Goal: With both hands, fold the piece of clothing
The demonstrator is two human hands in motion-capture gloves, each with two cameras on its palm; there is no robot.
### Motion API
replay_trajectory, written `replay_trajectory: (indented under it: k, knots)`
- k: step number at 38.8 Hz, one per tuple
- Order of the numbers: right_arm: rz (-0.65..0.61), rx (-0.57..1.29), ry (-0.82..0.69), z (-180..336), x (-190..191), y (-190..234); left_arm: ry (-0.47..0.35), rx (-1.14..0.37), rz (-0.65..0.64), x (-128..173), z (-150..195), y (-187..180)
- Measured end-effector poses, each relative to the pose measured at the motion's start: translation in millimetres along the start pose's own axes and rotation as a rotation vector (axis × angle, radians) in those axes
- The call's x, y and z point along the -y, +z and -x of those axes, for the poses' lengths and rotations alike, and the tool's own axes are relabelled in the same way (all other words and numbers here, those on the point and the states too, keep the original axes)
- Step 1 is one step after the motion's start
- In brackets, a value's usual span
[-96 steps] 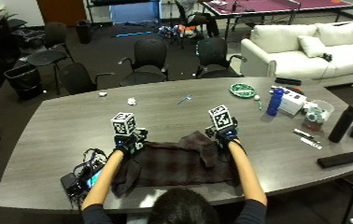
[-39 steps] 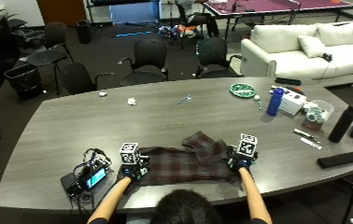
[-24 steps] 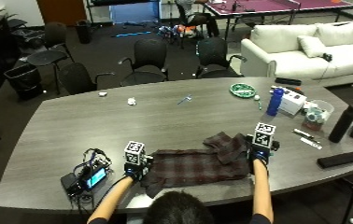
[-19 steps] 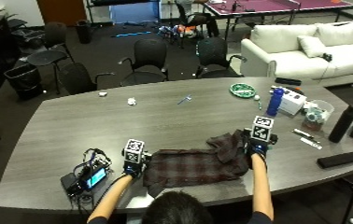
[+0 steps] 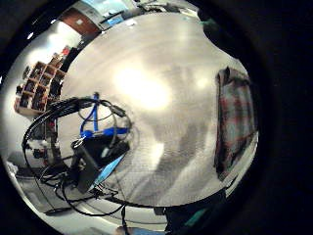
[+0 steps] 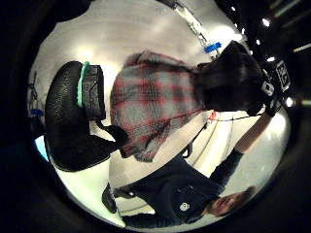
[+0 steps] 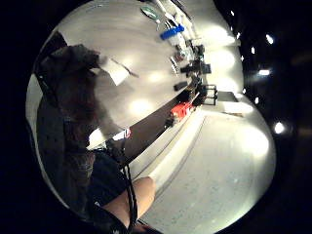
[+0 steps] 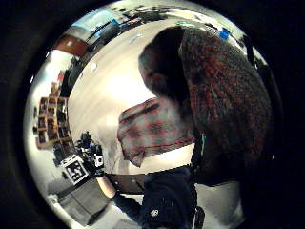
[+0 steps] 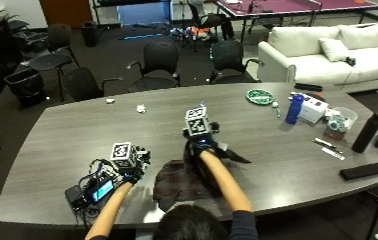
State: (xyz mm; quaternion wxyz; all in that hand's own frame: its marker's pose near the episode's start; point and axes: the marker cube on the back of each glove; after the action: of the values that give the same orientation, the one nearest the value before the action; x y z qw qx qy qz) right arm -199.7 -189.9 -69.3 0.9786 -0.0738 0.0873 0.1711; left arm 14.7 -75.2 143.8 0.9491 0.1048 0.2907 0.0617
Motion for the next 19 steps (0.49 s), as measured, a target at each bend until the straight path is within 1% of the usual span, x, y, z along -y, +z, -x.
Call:
replay_trajectory:
  k: [1,2,5,6,9,13,16,19]
  knots:
    - [0.025,-0.007,-0.043,25,-2,3,-0.076,0.081,-0.043,2,12,-2]
    - [0.071,-0.015,-0.095,52,-7,6,-0.127,0.124,-0.084,1,19,-8]
    - [0.278,-0.05,-0.247,130,-28,27,-0.203,0.126,-0.196,-15,26,-38]
    - [0.295,-0.059,-0.273,150,-33,35,-0.217,0.121,-0.225,-20,27,-47]
    - [0.245,-0.08,-0.314,194,-44,52,-0.249,0.12,-0.276,-33,36,-65]
    - [0.287,-0.064,-0.379,230,-53,74,-0.288,0.1,-0.281,-50,45,-84]
    - [0.316,0.045,-0.434,243,-55,79,-0.313,0.086,-0.281,-58,55,-90]
    - [0.312,0.227,-0.491,246,-57,69,-0.332,0.079,-0.286,-60,63,-93]
